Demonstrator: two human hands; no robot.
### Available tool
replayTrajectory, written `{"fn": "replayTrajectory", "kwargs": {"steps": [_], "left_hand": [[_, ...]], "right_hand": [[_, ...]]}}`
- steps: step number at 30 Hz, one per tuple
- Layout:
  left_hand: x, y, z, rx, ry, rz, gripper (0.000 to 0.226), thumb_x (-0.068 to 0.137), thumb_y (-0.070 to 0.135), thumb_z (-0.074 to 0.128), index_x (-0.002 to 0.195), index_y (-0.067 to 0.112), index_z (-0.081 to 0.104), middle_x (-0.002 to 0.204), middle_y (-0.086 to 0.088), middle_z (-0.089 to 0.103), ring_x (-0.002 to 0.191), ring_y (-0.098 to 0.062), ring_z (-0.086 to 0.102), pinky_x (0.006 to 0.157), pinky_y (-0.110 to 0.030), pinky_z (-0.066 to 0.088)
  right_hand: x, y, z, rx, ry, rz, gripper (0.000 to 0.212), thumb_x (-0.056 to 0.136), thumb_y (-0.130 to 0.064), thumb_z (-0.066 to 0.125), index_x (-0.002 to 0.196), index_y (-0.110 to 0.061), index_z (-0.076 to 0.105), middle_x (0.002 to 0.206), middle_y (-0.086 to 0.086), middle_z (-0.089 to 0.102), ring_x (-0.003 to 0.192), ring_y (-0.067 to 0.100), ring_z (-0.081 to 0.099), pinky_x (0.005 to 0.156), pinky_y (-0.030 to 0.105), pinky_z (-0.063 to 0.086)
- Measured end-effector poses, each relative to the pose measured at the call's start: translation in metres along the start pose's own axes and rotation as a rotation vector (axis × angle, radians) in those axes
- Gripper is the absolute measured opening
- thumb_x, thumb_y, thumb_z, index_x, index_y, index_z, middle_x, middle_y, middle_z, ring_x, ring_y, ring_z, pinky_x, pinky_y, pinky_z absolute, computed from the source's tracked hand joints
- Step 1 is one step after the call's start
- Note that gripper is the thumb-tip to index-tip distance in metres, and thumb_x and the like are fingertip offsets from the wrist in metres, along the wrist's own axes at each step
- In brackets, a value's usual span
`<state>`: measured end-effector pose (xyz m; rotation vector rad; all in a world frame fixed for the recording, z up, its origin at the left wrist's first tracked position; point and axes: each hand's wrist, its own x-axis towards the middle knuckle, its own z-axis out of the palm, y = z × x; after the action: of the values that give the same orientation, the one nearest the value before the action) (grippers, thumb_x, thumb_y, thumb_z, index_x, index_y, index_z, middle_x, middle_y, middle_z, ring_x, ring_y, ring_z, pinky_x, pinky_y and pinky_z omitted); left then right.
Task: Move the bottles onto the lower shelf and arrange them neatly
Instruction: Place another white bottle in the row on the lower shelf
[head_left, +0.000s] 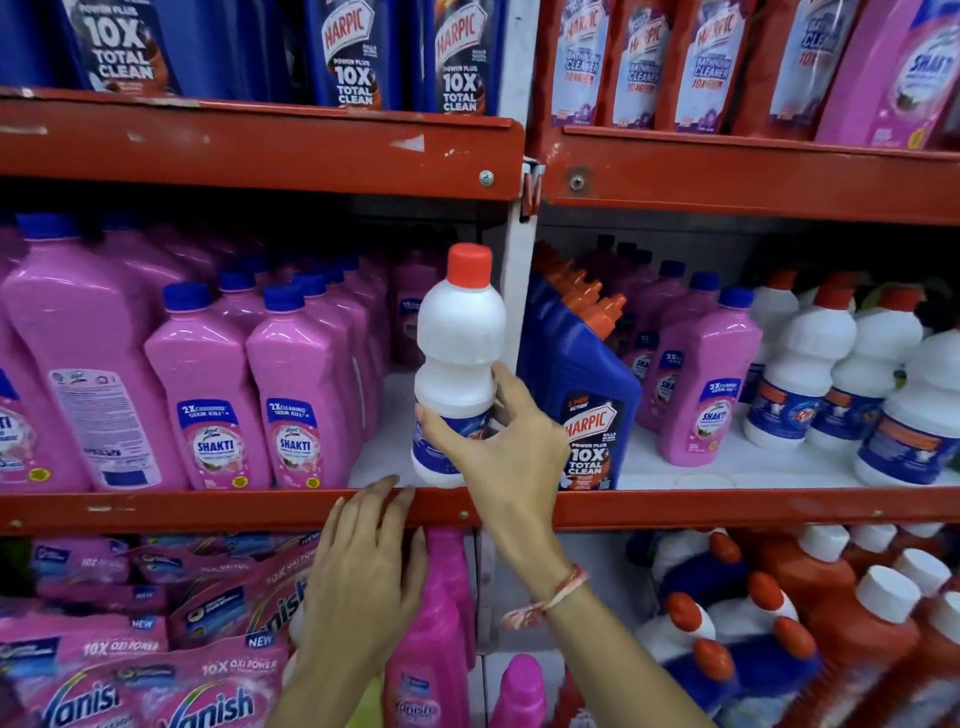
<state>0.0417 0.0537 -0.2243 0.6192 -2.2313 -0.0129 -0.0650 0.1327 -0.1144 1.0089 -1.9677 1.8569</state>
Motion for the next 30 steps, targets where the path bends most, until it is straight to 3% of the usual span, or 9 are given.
{"fn": "replayTrajectory", "kwargs": {"steps": [9,12,15,20,26,30], "left_hand": [[0.019,0.073,0.012,-0.145,0.122,0.124,0.032,0.089,0.016,0.054,0.118,0.004,0.062,0.124,-0.012,0.062,0.113,-0.028,0.058,0.098,-0.047,0.048],[0.030,0.111,0.030,-0.190,0.149,0.163,0.033,0.091,0.017,0.050,0.118,0.003,0.063,0.122,-0.012,0.063,0.114,-0.027,0.058,0.099,-0.047,0.048],[0.041,0.151,0.052,-0.216,0.145,0.209,0.035,0.091,0.021,0.049,0.118,0.004,0.062,0.122,-0.011,0.064,0.115,-0.024,0.056,0.101,-0.044,0.046],[0.055,0.207,0.087,-0.205,0.087,0.288,0.037,0.089,0.022,0.049,0.119,0.005,0.063,0.121,-0.011,0.066,0.113,-0.027,0.061,0.099,-0.047,0.049],[0.063,0.242,0.110,-0.181,0.023,0.283,0.040,0.092,0.029,0.047,0.119,0.005,0.063,0.117,-0.009,0.068,0.109,-0.026,0.064,0.097,-0.040,0.047],[0.067,0.255,0.114,-0.146,0.043,0.223,0.039,0.089,0.031,0.048,0.113,0.007,0.068,0.097,-0.007,0.074,0.088,-0.024,0.069,0.077,-0.036,0.057]], "right_hand": [[0.012,0.025,-0.107,0.095,0.009,-0.023,0.056,0.059,-0.037,0.087,0.111,-0.033,0.067,0.093,-0.020,0.075,0.087,0.001,0.072,0.075,0.031,0.060],[0.025,0.042,-0.147,0.060,0.054,-0.042,0.053,0.059,-0.033,0.088,0.102,-0.047,0.062,0.092,-0.028,0.070,0.090,-0.003,0.071,0.078,0.029,0.061],[0.037,0.061,-0.185,-0.020,0.110,-0.054,0.050,0.059,-0.041,0.085,0.099,-0.054,0.059,0.091,-0.033,0.068,0.087,-0.004,0.070,0.077,0.030,0.061],[0.059,0.098,-0.243,-0.085,0.187,-0.056,0.061,0.062,-0.042,0.086,0.118,-0.031,0.066,0.105,-0.023,0.071,0.096,-0.007,0.068,0.081,0.027,0.060],[0.096,0.140,-0.292,-0.145,0.225,-0.045,0.058,0.064,-0.042,0.084,0.116,-0.028,0.065,0.097,-0.021,0.070,0.092,0.003,0.070,0.080,0.034,0.060],[0.116,0.172,-0.308,-0.142,0.221,-0.024,0.060,0.064,-0.044,0.081,0.119,-0.028,0.063,0.099,-0.014,0.071,0.094,0.009,0.071,0.081,0.038,0.060]]}}
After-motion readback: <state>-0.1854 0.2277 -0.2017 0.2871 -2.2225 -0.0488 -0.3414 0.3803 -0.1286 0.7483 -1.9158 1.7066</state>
